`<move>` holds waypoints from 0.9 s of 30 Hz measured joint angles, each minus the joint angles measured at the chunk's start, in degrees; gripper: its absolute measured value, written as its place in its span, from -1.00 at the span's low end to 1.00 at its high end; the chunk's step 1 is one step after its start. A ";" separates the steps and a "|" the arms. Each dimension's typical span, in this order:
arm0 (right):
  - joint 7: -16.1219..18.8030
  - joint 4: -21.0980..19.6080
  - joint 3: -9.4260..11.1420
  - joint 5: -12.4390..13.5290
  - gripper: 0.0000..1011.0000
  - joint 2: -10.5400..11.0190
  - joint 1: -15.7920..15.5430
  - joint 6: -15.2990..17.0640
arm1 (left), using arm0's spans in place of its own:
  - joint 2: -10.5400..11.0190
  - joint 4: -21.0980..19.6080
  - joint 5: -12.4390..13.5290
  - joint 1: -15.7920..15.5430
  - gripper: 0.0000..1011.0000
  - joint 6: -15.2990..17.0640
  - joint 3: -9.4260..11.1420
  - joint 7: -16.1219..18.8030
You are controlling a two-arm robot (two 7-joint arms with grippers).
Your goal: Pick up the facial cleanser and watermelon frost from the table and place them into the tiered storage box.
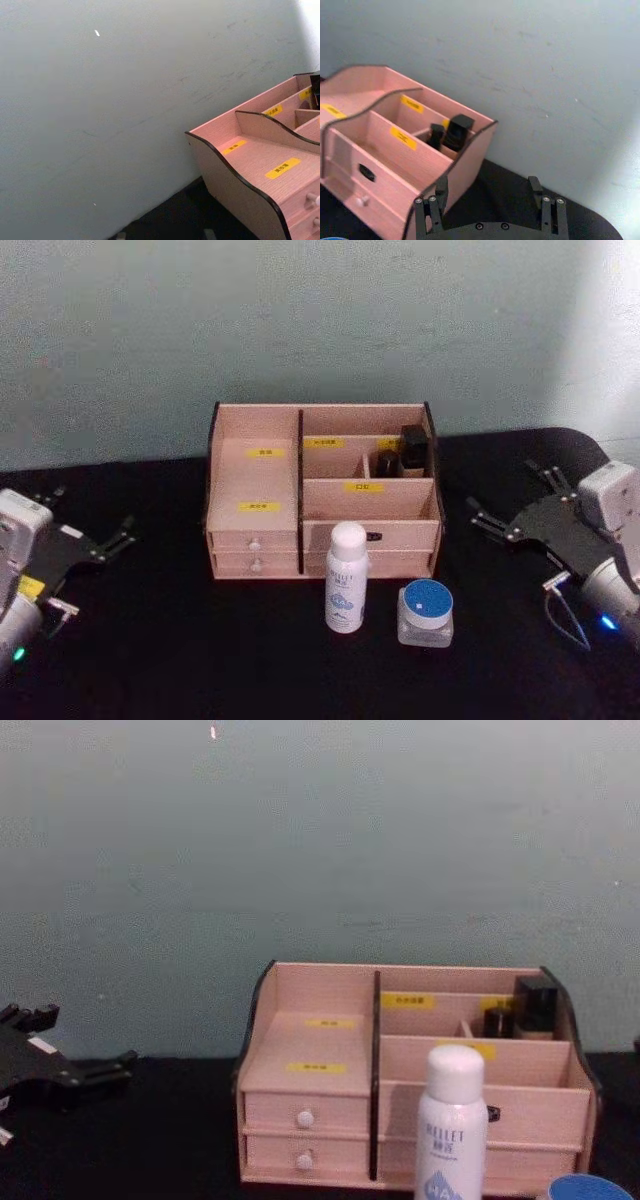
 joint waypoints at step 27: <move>21.85 -7.11 -0.53 8.92 0.98 3.00 -5.60 -3.61 | 0.00 0.00 0.00 0.00 0.98 0.00 0.00 0.00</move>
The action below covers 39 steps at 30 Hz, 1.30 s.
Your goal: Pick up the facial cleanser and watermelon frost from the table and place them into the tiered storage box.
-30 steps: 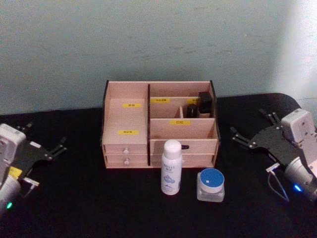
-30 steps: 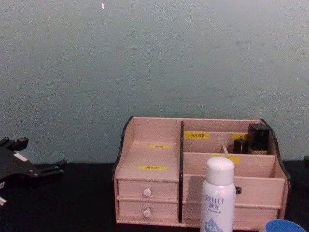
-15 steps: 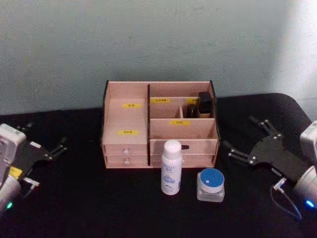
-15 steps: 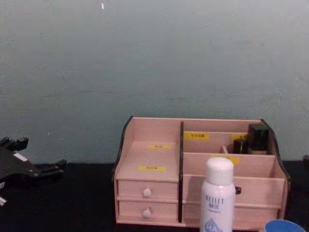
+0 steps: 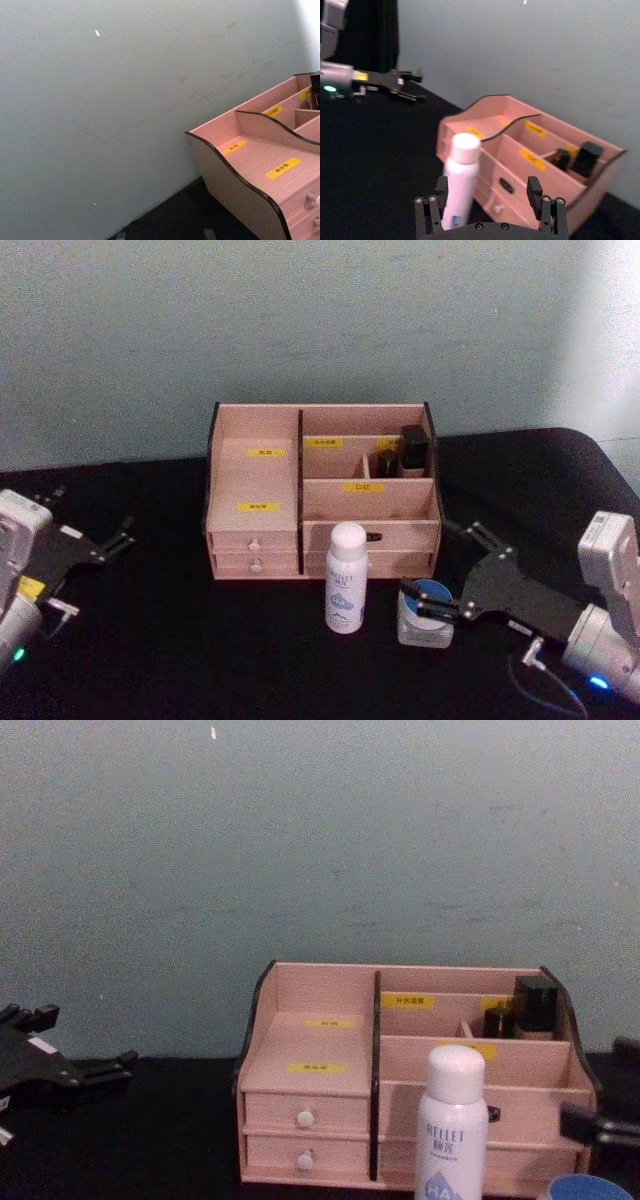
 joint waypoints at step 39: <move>8.51 14.09 -4.53 -2.27 0.98 -13.22 11.03 6.64 | 0.00 0.00 0.00 0.00 0.98 0.00 0.00 0.00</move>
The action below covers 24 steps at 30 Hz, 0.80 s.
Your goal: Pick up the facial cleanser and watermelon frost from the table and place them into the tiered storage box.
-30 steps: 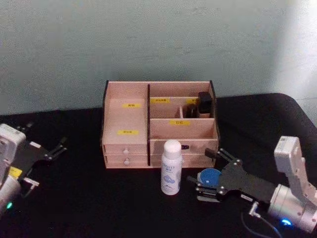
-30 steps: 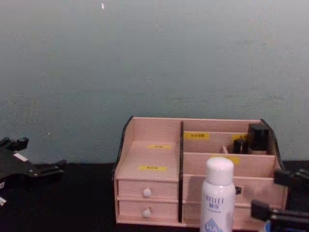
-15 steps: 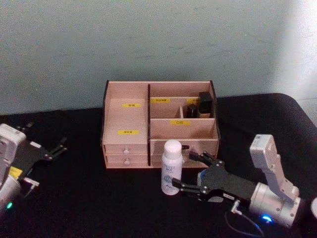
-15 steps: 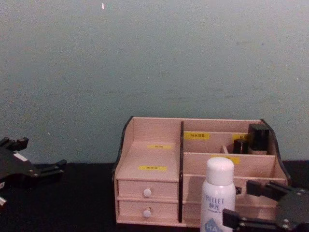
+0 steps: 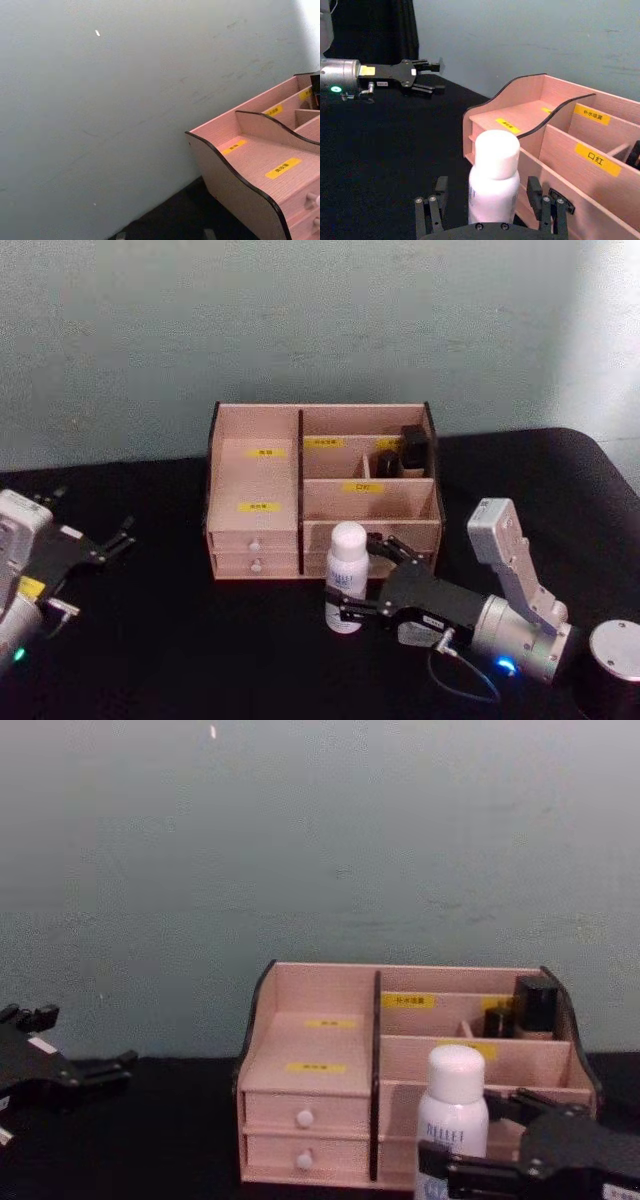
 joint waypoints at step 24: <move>-0.04 2.32 -0.06 -0.76 0.98 -1.84 1.91 1.07 | 0.00 0.00 0.00 0.00 0.98 0.00 0.00 0.00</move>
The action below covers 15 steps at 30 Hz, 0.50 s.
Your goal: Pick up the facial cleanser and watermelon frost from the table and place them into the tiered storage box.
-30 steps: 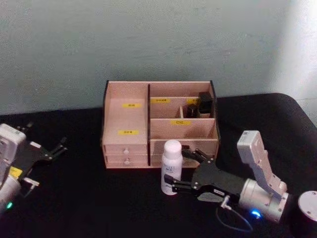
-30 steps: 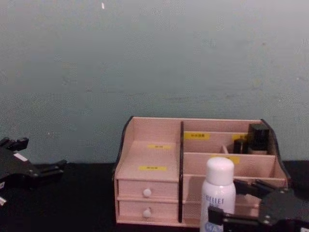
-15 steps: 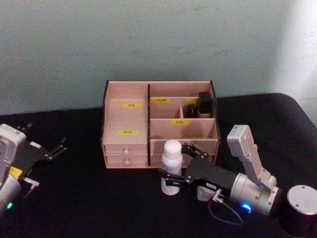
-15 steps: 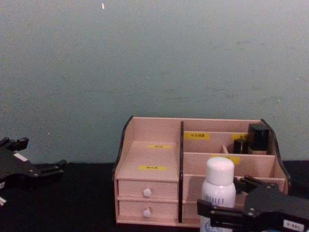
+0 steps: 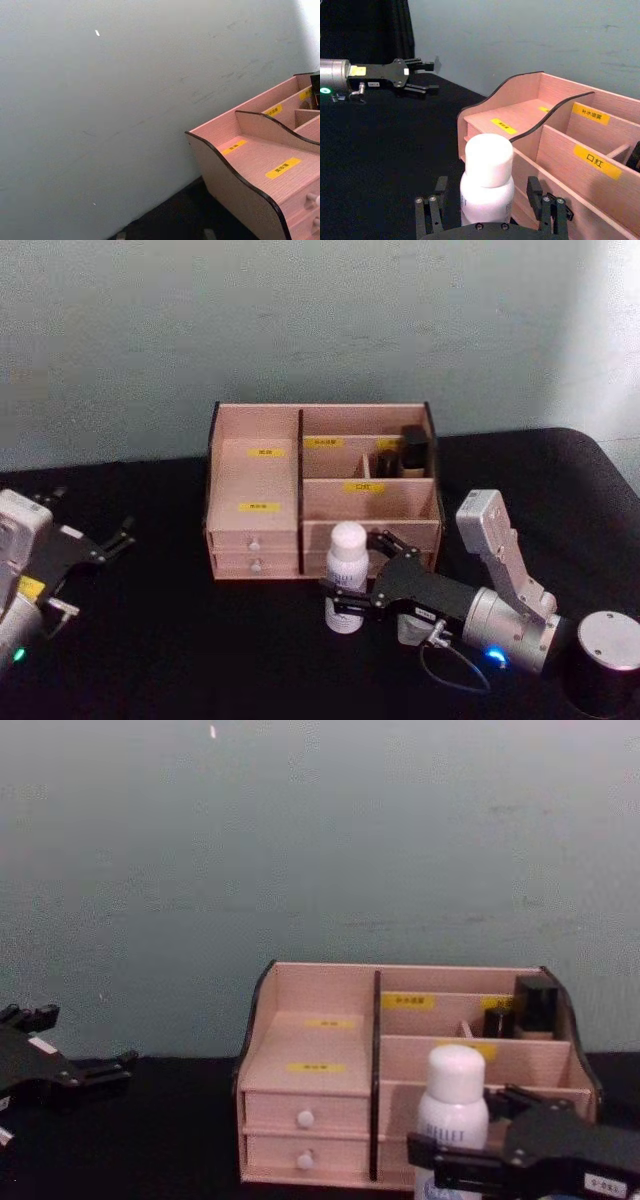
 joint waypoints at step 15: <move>0.04 -0.10 0.00 0.03 0.83 0.09 -0.08 -0.25 | 0.00 0.00 0.00 0.00 0.98 0.00 0.00 0.00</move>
